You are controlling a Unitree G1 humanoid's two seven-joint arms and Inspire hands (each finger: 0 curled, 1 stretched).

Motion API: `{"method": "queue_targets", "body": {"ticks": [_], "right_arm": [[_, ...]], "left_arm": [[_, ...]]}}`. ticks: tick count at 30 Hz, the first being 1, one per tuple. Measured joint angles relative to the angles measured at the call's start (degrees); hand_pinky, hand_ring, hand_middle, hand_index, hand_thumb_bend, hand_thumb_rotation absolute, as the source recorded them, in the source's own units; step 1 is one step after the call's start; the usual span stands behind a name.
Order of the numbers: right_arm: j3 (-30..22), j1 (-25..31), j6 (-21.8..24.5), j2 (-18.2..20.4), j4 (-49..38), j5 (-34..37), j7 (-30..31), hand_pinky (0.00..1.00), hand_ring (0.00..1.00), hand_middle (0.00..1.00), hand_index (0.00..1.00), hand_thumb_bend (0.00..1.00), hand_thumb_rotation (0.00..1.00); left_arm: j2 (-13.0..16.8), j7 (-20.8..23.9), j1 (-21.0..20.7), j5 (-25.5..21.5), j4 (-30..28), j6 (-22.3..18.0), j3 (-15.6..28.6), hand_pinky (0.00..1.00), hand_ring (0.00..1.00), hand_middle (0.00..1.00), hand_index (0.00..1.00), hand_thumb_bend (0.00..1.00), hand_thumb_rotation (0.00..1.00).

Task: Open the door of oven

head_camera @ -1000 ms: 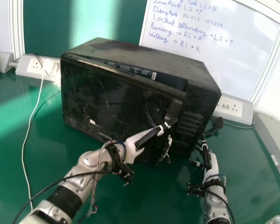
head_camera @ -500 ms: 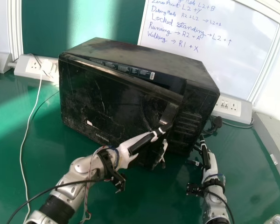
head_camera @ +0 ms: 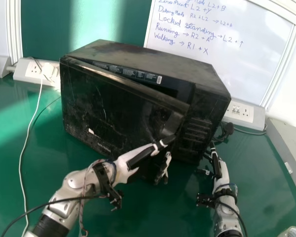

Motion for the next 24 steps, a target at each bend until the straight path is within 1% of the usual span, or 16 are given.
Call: {"method": "queue_targets", "body": {"ticks": [3, 5, 9, 12, 14, 16, 20, 22, 24], "right_arm": [[-0.05, -0.07, 0.03, 0.0, 0.0, 0.0, 0.06, 0.55, 0.69, 0.82, 0.84, 0.85, 0.97], [-0.03, -0.1, 0.08, -0.01, 0.01, 0.0, 0.05, 0.56, 0.69, 0.82, 0.84, 0.86, 0.98], [-0.01, -0.19, 0.17, 0.0, 0.02, -0.01, 0.2, 0.57, 0.7, 0.83, 0.85, 0.89, 0.97], [-0.02, -0.22, 0.17, 0.0, 0.03, -0.01, 0.27, 0.56, 0.7, 0.83, 0.84, 0.85, 0.97], [0.0, -0.23, 0.17, 0.0, 0.04, -0.01, 0.28, 0.56, 0.69, 0.83, 0.84, 0.85, 0.98], [0.0, -0.26, 0.19, 0.01, 0.05, -0.02, 0.28, 0.55, 0.69, 0.82, 0.83, 0.85, 0.97], [-0.01, -0.32, 0.26, 0.0, 0.05, -0.02, 0.44, 0.56, 0.7, 0.82, 0.84, 0.88, 0.98], [-0.01, -0.35, 0.36, 0.01, 0.05, -0.03, 0.44, 0.57, 0.7, 0.82, 0.84, 0.89, 0.97], [0.03, -0.38, 0.38, 0.01, 0.05, -0.07, 0.45, 0.56, 0.69, 0.82, 0.84, 0.87, 0.97]], "left_arm": [[0.56, -0.95, 1.16, -0.59, -2.05, 1.25, -0.01, 0.01, 0.05, 0.08, 0.09, 0.73, 0.83], [1.15, -1.69, 1.85, -1.21, -3.45, 2.12, -0.01, 0.01, 0.05, 0.08, 0.09, 0.71, 0.83], [2.28, -2.5, 3.92, -2.23, -7.21, 4.25, -0.04, 0.01, 0.05, 0.08, 0.09, 0.7, 0.81], [2.78, -2.62, 4.79, -2.74, -9.71, 6.76, -0.02, 0.01, 0.05, 0.08, 0.09, 0.7, 0.79], [3.25, -2.84, 5.27, -3.24, -11.19, 8.4, 0.01, 0.01, 0.05, 0.08, 0.09, 0.7, 0.79], [3.87, -3.27, 5.78, -3.95, -11.97, 8.85, 0.02, 0.01, 0.05, 0.08, 0.09, 0.7, 0.8], [4.59, -3.97, 7.08, -4.81, -13.37, 8.87, 0.18, 0.01, 0.05, 0.09, 0.09, 0.68, 0.79], [4.77, -4.15, 7.89, -4.97, -14.2, 8.84, 0.36, 0.01, 0.05, 0.09, 0.09, 0.68, 0.79], [4.91, -4.22, 8.61, -5.13, -15.07, 8.85, 0.58, 0.0, 0.05, 0.08, 0.09, 0.69, 0.79]]}}
